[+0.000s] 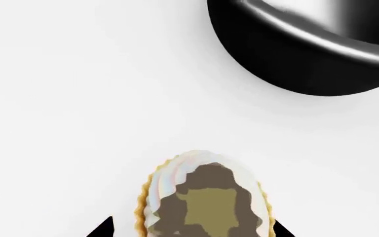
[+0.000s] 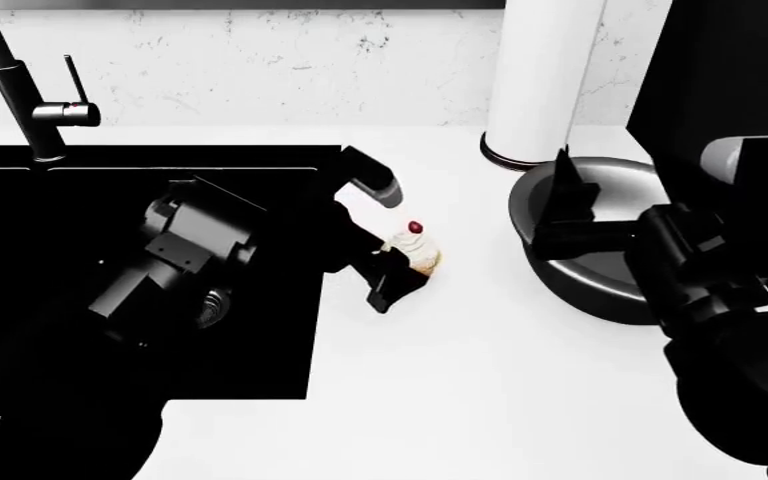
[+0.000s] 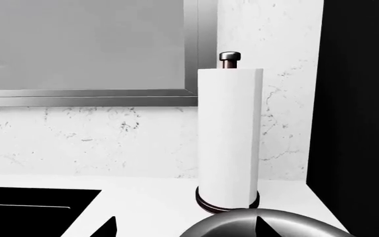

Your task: Move the fresh-baked cupcake off the tray onto the counter, and place the bowl used for mixing into the sink.

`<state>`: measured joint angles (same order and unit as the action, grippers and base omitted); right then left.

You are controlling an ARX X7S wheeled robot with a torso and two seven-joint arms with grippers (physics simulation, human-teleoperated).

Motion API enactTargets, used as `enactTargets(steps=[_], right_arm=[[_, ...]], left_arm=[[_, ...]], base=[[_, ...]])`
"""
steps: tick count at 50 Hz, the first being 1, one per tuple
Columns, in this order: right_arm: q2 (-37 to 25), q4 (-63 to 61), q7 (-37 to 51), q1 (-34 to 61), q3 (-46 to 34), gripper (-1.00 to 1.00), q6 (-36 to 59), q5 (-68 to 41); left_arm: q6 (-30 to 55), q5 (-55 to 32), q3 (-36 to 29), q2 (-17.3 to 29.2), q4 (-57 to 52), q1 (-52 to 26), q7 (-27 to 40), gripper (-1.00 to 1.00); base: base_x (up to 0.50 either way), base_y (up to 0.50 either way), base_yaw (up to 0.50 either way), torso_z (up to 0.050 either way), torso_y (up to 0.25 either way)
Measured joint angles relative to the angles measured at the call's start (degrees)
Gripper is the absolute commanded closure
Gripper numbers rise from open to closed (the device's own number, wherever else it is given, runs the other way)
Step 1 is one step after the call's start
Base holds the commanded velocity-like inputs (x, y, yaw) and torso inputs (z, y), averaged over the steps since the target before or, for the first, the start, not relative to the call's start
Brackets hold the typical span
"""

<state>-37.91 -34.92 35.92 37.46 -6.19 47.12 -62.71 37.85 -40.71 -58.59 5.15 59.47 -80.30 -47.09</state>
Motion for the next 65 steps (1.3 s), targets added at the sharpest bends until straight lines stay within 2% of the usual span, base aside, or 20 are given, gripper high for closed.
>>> enactTargets(steps=[11, 40, 65], right_arm=[[-0.3, -0.5, 0.4, -0.1, 0.5, -1.0, 0.0, -0.9], [-1.5, -2.5, 2.6, 0.5, 2.7, -1.0, 0.5, -5.3], [-6.0, -6.4, 4.8, 3.3, 3.5, -1.0, 3.8, -11.0]], left_arm=[[4.5, -2.2, 1.0, 3.1, -8.3, 0.8, 3.5, -1.0], [16.5, -10.0, 6.5, 13.3, -32.3, 5.2, 18.4, -1.0], [22.2, -22.2, 20.0, 22.7, -57.3, 16.2, 43.3, -1.0]], base=[[0.0, 0.0, 0.0, 0.0, 0.0], [0.0, 0.0, 0.0, 0.0, 0.0], [0.0, 0.0, 0.0, 0.0, 0.0]])
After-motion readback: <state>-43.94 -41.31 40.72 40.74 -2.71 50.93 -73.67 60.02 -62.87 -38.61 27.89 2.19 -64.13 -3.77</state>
